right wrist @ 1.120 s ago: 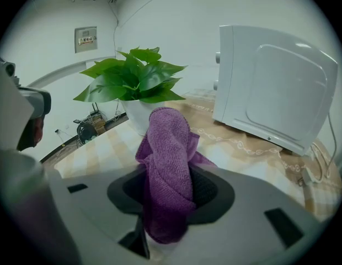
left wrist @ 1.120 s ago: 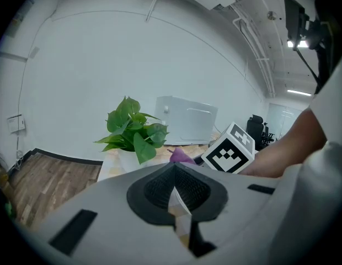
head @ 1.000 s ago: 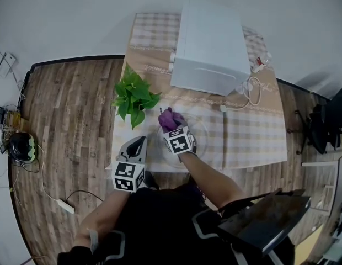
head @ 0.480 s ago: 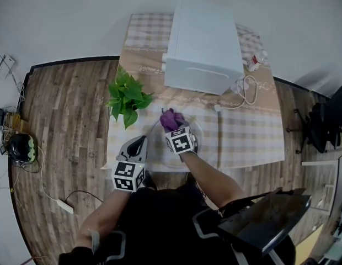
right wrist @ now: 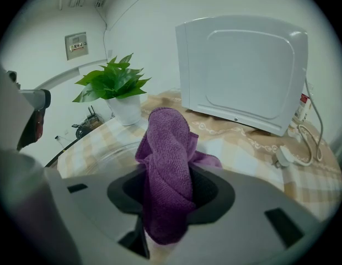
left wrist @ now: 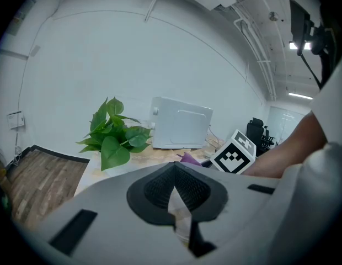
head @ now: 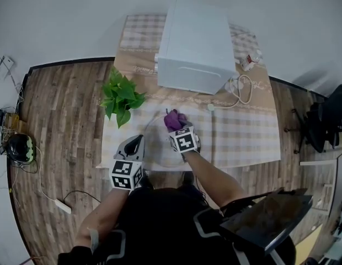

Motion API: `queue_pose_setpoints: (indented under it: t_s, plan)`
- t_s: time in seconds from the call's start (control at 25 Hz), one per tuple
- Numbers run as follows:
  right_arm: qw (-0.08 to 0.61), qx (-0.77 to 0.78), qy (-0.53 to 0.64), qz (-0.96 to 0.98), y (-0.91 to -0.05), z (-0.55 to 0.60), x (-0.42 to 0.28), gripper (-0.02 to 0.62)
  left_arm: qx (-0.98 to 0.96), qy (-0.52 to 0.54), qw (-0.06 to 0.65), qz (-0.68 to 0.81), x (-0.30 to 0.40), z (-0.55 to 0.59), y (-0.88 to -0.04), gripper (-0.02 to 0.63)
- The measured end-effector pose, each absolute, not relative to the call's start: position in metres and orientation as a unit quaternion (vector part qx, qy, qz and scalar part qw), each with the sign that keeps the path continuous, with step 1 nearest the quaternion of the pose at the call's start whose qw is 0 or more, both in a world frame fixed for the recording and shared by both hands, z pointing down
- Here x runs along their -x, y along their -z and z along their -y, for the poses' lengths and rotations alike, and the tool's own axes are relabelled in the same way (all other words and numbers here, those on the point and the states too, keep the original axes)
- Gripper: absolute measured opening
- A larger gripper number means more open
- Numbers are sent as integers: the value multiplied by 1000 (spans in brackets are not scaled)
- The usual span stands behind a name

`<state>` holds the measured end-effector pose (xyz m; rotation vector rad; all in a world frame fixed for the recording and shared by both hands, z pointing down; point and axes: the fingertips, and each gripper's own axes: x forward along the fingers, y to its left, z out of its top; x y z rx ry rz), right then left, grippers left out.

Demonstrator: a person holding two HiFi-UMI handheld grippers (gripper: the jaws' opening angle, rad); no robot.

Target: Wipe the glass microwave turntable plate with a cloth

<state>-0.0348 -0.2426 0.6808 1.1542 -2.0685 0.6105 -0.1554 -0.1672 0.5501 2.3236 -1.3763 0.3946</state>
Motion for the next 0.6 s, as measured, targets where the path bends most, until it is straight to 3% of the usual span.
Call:
queue_pose_setpoints:
  t_s: [0.6]
  plan:
    - [366,-464,-221,776,-682,232,-29,173,-818,-131,207,521,136,160,-547,3]
